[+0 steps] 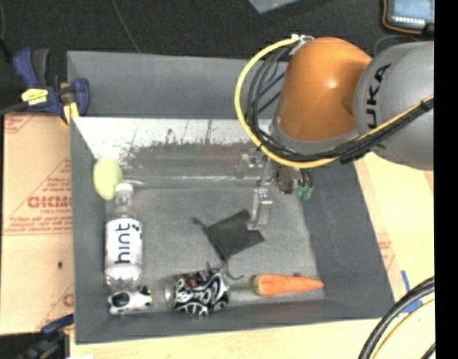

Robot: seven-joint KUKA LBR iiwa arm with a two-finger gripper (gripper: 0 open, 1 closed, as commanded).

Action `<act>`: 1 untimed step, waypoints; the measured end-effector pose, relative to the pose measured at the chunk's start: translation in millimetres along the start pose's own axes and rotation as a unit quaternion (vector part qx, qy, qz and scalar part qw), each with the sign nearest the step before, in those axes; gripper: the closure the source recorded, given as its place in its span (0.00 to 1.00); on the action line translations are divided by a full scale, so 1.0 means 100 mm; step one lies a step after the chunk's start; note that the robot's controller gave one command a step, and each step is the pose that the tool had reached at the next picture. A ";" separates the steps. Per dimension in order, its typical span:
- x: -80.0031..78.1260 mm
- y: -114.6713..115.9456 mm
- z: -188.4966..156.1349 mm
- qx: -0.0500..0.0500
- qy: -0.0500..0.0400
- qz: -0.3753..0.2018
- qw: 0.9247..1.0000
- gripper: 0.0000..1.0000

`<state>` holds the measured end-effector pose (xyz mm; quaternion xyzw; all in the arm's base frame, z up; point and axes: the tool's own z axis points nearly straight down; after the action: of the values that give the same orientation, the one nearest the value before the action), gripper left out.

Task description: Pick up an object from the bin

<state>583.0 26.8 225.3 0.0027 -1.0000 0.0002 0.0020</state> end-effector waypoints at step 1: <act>-0.01 0.00 -0.05 0.000 -0.004 0.000 1.000 0.00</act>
Offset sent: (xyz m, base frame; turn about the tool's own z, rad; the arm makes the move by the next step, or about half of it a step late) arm -0.0103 -0.0133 -0.1553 -0.1478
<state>584.3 26.8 230.3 0.0024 -1.0000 -0.0001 -0.0022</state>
